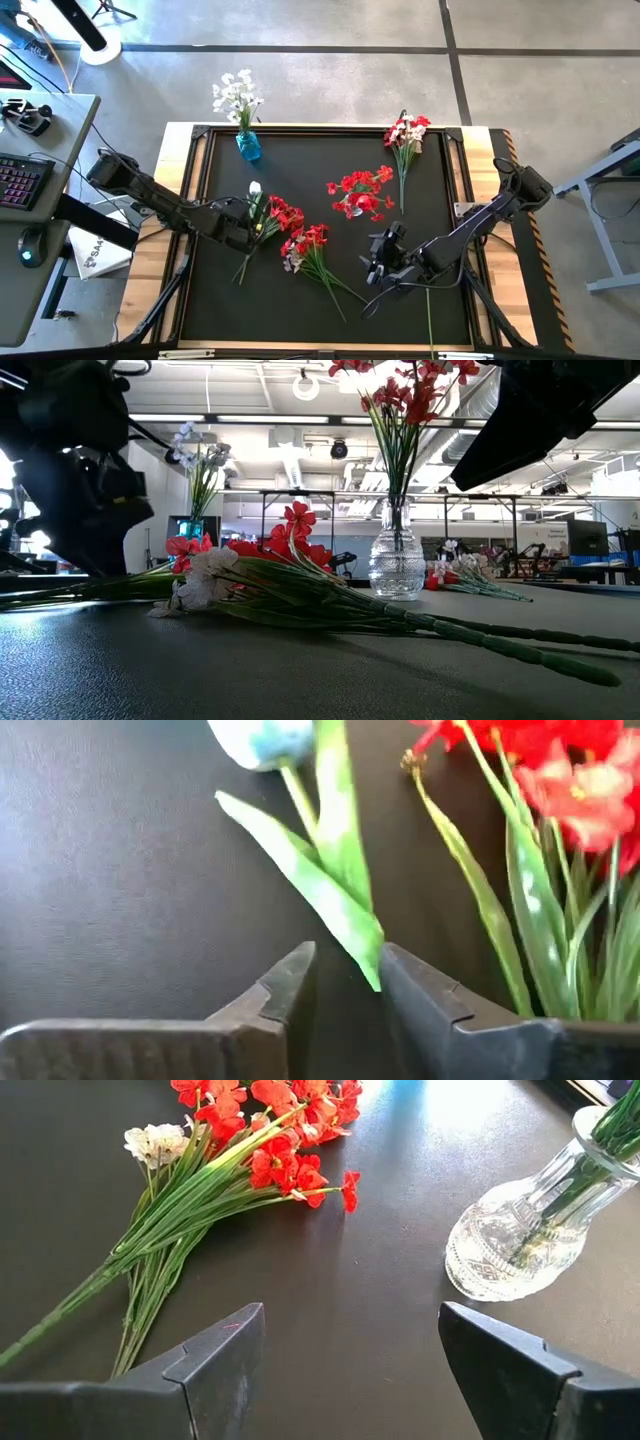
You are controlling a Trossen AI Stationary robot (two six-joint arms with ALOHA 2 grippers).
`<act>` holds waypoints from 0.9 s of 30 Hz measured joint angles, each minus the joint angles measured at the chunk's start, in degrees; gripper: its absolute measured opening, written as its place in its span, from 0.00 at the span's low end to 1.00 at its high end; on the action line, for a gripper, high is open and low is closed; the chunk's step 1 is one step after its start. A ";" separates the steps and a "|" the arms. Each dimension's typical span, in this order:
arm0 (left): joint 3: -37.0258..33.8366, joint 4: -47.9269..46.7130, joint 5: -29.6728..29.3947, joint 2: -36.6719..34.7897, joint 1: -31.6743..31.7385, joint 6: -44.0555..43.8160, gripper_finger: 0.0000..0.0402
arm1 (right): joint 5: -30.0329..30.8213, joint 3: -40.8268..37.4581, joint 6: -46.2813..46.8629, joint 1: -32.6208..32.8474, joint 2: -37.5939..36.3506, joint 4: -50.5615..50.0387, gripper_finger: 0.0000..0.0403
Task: Sort flowers into vase by color
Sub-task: Put the left white flower into the blue vase
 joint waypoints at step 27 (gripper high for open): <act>-4.45 7.35 -4.71 -4.06 0.21 3.24 0.02 | 0.00 0.00 -0.02 0.00 0.00 0.40 0.73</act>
